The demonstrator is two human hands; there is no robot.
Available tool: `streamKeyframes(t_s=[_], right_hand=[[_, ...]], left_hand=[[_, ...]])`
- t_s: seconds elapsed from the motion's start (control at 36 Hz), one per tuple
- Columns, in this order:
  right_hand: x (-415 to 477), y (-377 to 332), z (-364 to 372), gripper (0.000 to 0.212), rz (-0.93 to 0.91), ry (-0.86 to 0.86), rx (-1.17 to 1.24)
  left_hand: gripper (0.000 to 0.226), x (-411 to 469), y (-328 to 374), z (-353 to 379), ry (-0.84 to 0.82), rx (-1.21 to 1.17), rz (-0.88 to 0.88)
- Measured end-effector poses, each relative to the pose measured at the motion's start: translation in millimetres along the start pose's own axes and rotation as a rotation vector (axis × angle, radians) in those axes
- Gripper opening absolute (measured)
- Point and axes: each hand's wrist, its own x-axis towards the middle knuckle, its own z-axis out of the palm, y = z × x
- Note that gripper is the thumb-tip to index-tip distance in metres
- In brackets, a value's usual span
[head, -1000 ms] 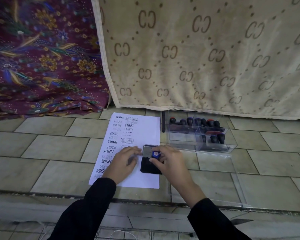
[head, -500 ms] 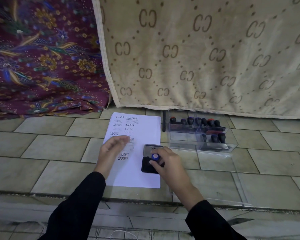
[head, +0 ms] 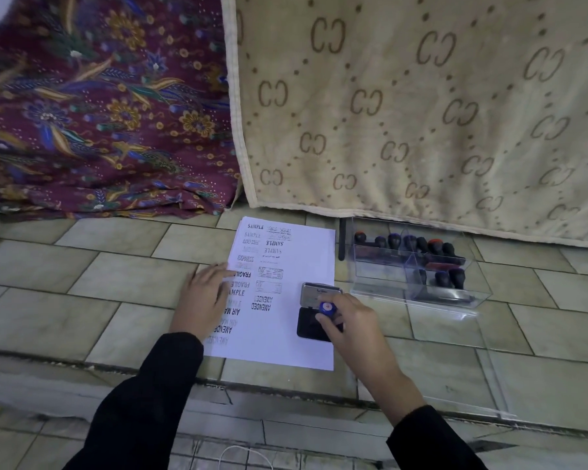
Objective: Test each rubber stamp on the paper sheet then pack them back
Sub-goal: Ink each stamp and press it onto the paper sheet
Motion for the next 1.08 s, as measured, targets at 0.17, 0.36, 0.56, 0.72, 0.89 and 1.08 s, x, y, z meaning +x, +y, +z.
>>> streamKeyframes(t_s=[0.17,0.36,0.56,0.72,0.89,1.08], right_hand=[[-1,-3,0,0.018,0.001,-0.005,-0.004],[5,-21,-2,0.018,-0.039,0.108,0.066],[32,-52,26,0.025,-0.156,-0.061,0.038],[40,-55,46,0.024,-0.151,-0.118,0.0],[40,-54,53,0.02,-0.154,-0.129,-0.004],[41,-52,58,0.02,-0.16,-0.135,0.006]], left_hand=[[0.031,-1,-1,0,-0.016,0.025,-0.013],[0.031,0,-2,1,0.001,0.033,0.007],[0.031,0,-4,1,-0.002,0.049,0.01],[0.03,1,-6,2,-0.005,0.043,0.013],[0.03,0,-5,2,0.0,0.037,0.012],[0.03,0,-3,1,0.003,0.041,0.011]])
